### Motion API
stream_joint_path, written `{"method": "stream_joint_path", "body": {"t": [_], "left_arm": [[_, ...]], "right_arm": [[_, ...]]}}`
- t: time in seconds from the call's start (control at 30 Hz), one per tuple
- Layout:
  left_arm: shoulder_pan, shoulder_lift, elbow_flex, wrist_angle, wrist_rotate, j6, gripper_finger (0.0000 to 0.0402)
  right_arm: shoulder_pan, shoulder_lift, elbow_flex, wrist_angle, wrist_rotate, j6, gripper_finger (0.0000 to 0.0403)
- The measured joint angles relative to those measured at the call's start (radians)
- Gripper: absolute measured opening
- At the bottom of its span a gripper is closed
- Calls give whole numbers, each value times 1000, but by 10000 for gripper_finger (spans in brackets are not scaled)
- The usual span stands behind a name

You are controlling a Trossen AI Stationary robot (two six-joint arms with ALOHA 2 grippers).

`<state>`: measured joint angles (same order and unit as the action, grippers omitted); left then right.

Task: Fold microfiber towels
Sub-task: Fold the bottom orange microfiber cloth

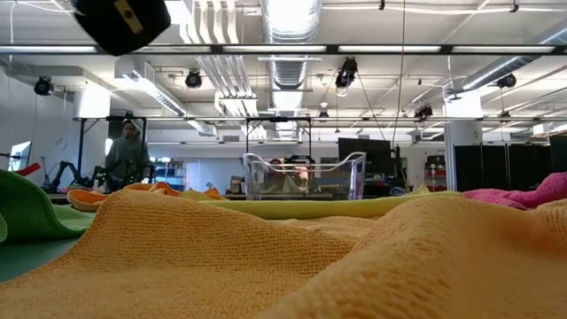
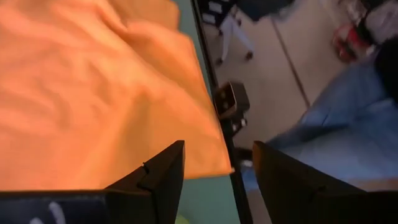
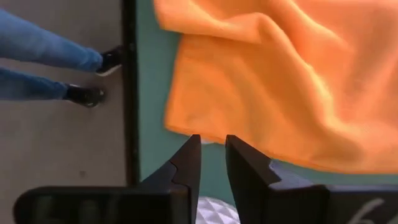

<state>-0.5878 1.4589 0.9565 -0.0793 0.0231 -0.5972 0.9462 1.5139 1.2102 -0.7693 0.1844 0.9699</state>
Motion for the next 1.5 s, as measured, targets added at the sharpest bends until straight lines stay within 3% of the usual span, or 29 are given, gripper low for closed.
{"method": "stream_joint_path", "body": {"t": [0.33, 0.67, 1.13, 1.5], "left_arm": [[-105, 282, 206, -22, -25, 0, 173], [-151, 450, 327, -17, -26, -1, 173], [-153, 482, 314, -88, -32, 0, 173], [-152, 507, 314, -56, -33, 9, 173]], "right_arm": [[22, 86, -1, 122, 1, -105, 119], [34, 195, 0, 193, -1, -157, 141], [34, 322, 2, 275, -2, -157, 141], [29, 343, 1, 267, 0, -126, 141]]}}
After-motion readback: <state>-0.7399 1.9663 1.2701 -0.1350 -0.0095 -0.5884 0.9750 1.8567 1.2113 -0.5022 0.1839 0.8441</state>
